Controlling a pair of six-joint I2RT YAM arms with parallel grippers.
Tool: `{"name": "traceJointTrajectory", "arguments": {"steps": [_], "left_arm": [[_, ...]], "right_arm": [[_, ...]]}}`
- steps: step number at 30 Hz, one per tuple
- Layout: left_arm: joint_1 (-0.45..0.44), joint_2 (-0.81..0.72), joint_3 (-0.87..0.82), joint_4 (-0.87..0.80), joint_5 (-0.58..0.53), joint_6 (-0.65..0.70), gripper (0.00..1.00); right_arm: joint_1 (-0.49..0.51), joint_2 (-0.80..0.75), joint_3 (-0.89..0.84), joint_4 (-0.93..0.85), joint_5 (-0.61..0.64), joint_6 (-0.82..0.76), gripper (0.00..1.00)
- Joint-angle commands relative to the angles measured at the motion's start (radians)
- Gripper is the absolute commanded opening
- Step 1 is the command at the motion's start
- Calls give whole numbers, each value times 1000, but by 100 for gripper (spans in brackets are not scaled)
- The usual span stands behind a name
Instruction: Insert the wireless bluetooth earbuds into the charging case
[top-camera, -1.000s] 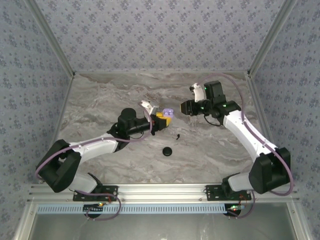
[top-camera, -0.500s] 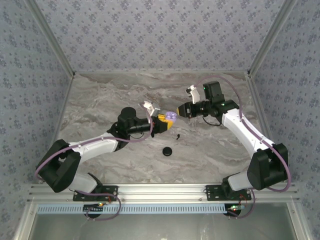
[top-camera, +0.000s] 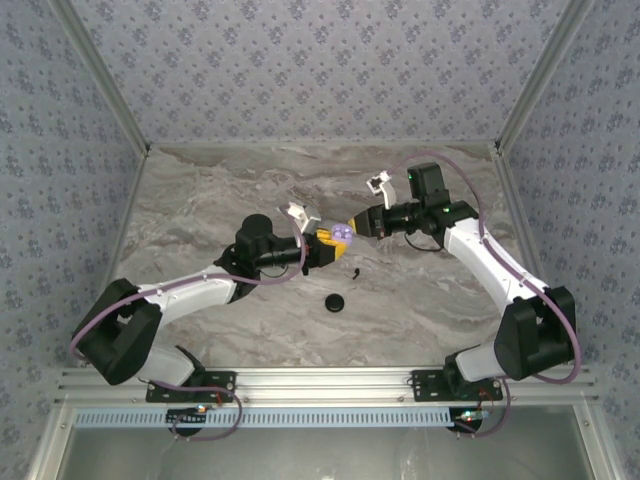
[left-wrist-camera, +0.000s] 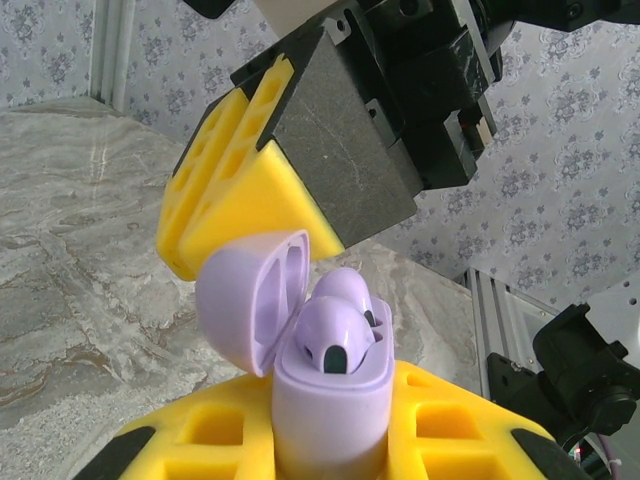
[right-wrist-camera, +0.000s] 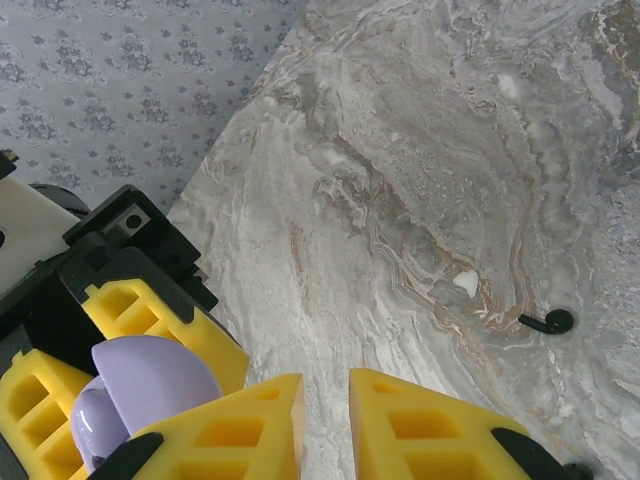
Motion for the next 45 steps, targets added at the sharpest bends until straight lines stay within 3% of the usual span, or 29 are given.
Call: {"name": "traceJointTrajectory", "arguments": {"steps": [1,12,23,28,35,45], "left_arm": [[4,15,48,20,-21,-1,21],[6,33,46,9,-73,-15,21],[23,46,145,-299,-378,-39,21],[38,98,228,-422,-465,-59,21],[96,279,454,-701,-452,-140,21],[143,533,693,-803,-415,-148,21]], "right_arm": [[0,-42,-19,18,-81,-22,20],[-9,-77,-25,3,-42,-24,21],[-17,-118,-43,-64,442,28,23],[-34,-147,-75,-68,462,43,24],[-36,-186,-123,-76,467,59,25],[-34,-224,-214,-50,460,106,25]]}}
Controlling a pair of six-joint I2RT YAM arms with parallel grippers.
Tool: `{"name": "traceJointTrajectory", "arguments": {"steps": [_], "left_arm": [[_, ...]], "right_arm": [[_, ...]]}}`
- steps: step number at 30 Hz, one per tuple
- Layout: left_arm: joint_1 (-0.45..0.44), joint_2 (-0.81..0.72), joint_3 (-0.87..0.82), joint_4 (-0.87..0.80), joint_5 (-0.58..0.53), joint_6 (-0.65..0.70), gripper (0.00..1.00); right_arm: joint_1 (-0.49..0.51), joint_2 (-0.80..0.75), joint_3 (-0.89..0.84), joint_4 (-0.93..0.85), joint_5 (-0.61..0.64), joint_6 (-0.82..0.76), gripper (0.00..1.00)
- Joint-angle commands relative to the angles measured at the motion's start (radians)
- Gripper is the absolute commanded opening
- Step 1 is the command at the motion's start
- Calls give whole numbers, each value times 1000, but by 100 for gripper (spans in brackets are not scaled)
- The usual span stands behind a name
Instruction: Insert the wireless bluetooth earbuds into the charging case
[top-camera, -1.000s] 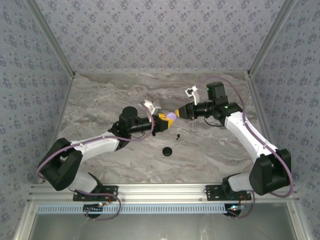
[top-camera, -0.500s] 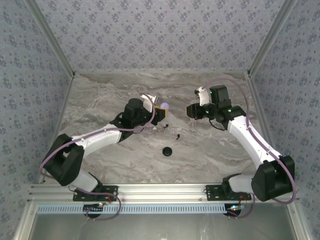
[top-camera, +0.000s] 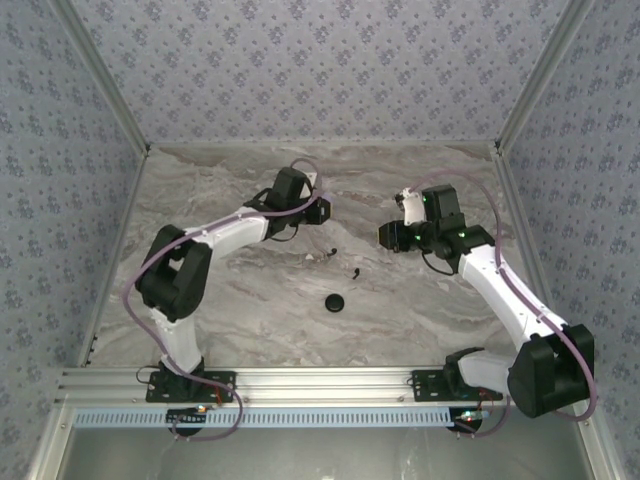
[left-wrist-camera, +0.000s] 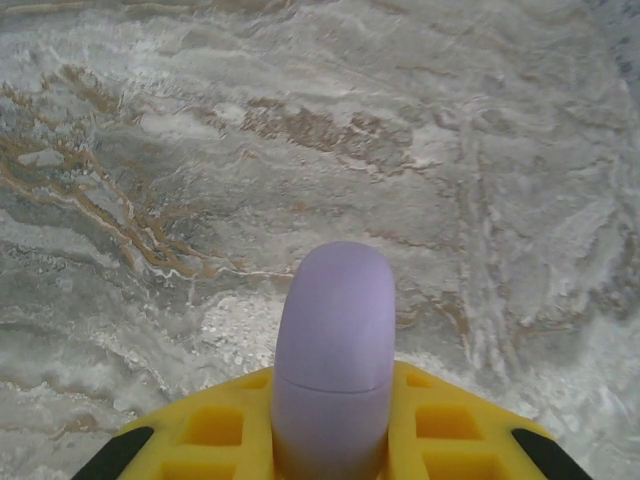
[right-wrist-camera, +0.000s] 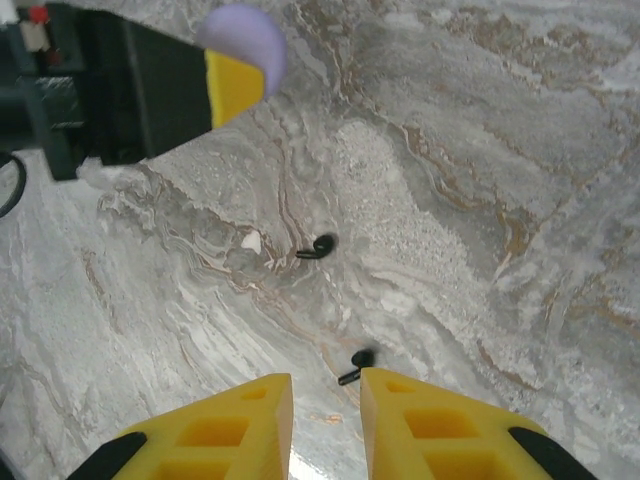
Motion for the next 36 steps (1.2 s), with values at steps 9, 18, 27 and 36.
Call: {"name": "traceJointTrajectory", "arguments": {"steps": [9,18,27,36], "left_arm": [[71,243,251,-89,115,-44,20],[113,370,377,-117,174,-74,20],[117,456,471,-171,185,-87,23],[121,504,521,-209,144,-79,45]], "right_arm": [[3,-38,-74,-1,41,53,26],[26,-42,-86,1,49,70,26],[52,-41,-86,-11,81,75,26],[65,-43,-80,-17,97,72,27]]}}
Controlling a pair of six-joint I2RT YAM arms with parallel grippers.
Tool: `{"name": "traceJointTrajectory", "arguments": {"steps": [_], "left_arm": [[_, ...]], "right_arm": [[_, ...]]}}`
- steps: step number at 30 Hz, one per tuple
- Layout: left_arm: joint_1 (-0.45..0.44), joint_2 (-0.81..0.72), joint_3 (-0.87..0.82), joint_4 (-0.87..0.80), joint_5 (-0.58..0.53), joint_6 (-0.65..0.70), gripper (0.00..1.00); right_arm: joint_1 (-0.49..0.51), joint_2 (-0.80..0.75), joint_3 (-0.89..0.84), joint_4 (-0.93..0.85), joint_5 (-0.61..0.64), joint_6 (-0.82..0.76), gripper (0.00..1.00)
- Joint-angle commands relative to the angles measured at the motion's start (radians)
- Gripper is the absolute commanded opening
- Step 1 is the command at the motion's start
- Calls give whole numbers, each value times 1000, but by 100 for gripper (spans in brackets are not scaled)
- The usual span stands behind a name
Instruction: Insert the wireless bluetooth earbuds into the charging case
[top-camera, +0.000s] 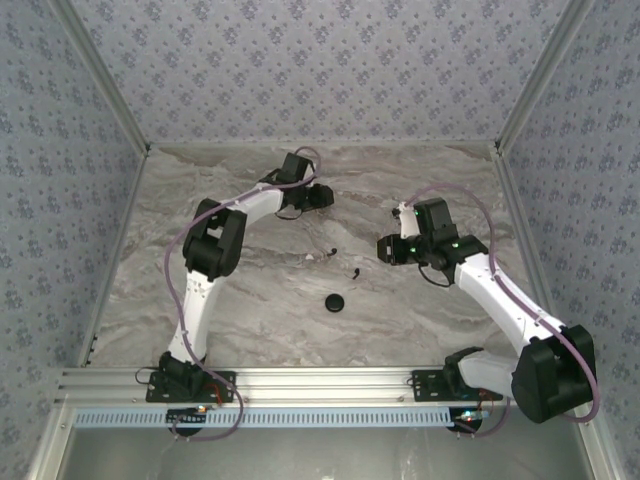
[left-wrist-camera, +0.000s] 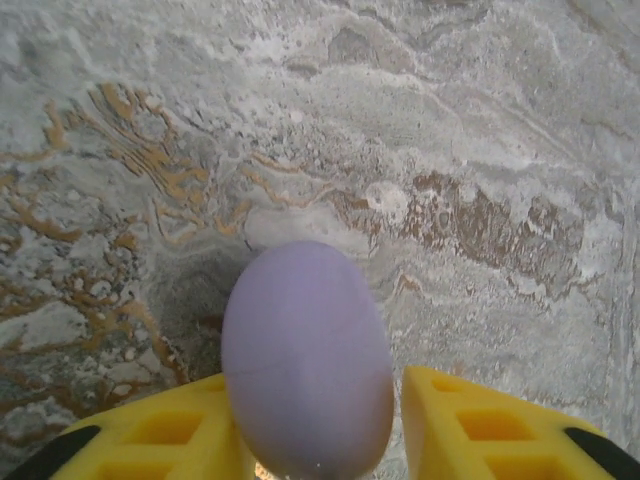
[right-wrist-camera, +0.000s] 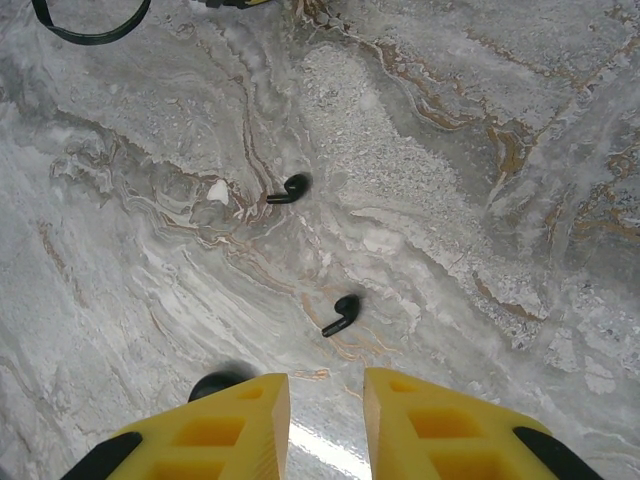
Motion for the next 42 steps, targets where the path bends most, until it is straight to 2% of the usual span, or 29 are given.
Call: {"name": "traceJointTrajectory", "arguments": {"steps": [1,4,7,15,23,32,42], "left_arm": [[6,29,31,-52,-24,15,48],[6,18,26,-65,-73,24,60],[6,-8,11,-67,-112,42,65],[2,-189,-112,-67,-251,122,65],[-53,-489,-397,-31,-388,232,66],[-134,-735,-594,-136,-372,229,65],[-211,-921,-785,-158,-255,163,63]], "right_arm": [[11,-20,3,-18,25,13,27],[12,-21,2,-23,33,13,27],[13,-21,-2,-25,42,12,28],[12,-17,-15,-29,80,8,30],[13,-6,-34,-31,91,-2,33],[14,-12,-69,-53,68,-11,35],[25,-21,-90,-69,45,-22,37]]}}
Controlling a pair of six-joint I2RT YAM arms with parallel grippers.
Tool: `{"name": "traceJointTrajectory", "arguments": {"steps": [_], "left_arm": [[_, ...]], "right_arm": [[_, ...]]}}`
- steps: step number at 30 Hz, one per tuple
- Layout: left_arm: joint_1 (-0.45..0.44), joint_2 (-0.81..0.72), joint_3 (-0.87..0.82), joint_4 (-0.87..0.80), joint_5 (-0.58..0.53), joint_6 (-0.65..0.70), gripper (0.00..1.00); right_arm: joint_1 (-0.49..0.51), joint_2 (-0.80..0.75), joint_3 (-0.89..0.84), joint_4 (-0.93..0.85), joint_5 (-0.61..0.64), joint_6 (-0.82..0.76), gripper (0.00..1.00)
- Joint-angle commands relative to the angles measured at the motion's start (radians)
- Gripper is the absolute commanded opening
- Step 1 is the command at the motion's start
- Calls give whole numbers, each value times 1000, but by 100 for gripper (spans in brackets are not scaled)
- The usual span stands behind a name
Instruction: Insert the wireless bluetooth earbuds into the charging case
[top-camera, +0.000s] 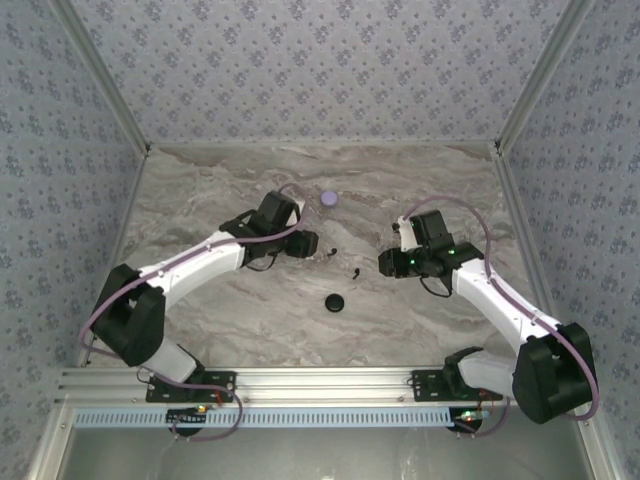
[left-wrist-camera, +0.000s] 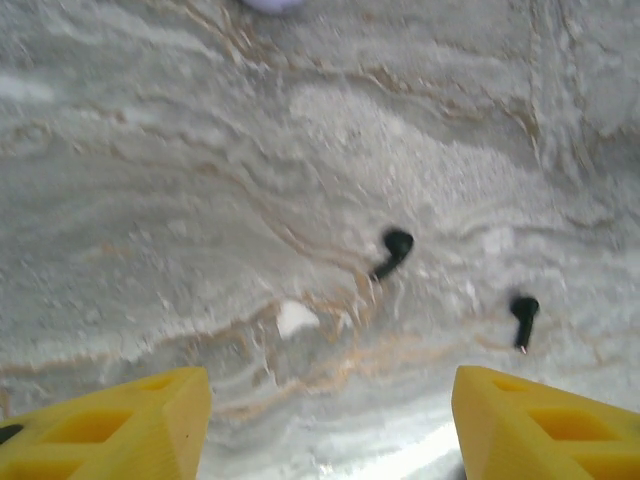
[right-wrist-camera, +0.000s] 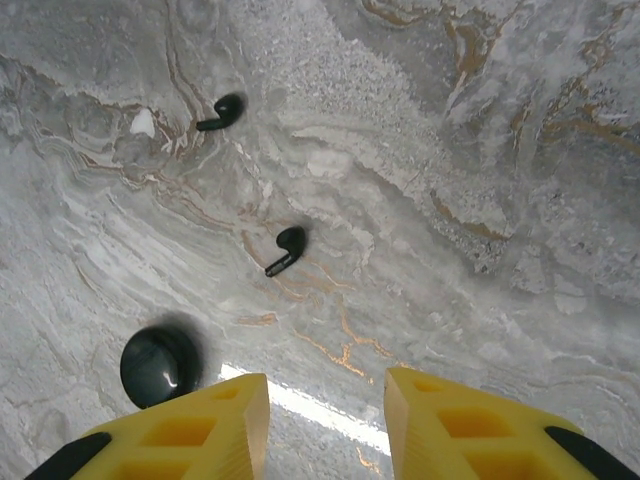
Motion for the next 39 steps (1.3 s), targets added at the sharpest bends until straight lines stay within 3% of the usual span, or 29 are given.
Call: {"name": "traceJointTrajectory", "arguments": {"steps": [1,12,23,28,39], "left_arm": [[-19,-75,-41,-21,80,-26,63],[-126,-118,-114,-20,239,-52,55],[-228,-114,-230,113,347,-124,38],[-268,-71,-263,163,376,-155,28],[-287,93,-283,311,383,-253,20]], "right_arm": [[9,-18,-12,-28,-15,-13,37],[18,6,-38,-19,-34,-11,38],[54,91,-49,38,-106,3,37],[81,125,-43,60,-103,14,35],[126,215,-15,117,-113,40,25]]}}
